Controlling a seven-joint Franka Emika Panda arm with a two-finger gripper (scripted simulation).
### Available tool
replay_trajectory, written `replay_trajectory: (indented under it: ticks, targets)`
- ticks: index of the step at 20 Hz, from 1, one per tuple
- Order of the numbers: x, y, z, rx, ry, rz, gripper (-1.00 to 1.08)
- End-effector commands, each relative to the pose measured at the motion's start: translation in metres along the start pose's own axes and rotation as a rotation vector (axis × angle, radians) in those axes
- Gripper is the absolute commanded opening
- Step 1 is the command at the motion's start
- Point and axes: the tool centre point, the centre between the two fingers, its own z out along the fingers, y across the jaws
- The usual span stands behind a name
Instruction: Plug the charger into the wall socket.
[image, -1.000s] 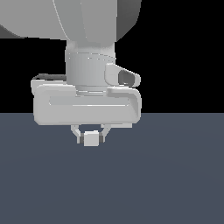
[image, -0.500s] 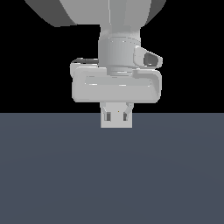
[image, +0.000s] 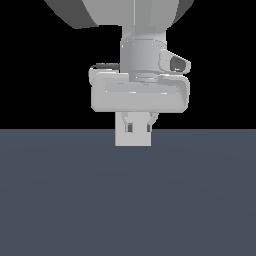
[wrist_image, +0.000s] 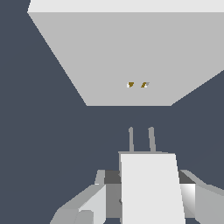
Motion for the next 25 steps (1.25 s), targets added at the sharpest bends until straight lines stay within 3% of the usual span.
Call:
replay_trajectory:
  ticks: [1, 18, 25]
  targets:
    - [0.000, 0.000, 0.000, 0.000, 0.000, 0.000, -1.00]
    - [0.043, 0.000, 0.013, -0.001, 0.000, 0.000, -1.00]
    - [0.048, 0.000, 0.014, -0.001, 0.000, 0.000, -1.00]
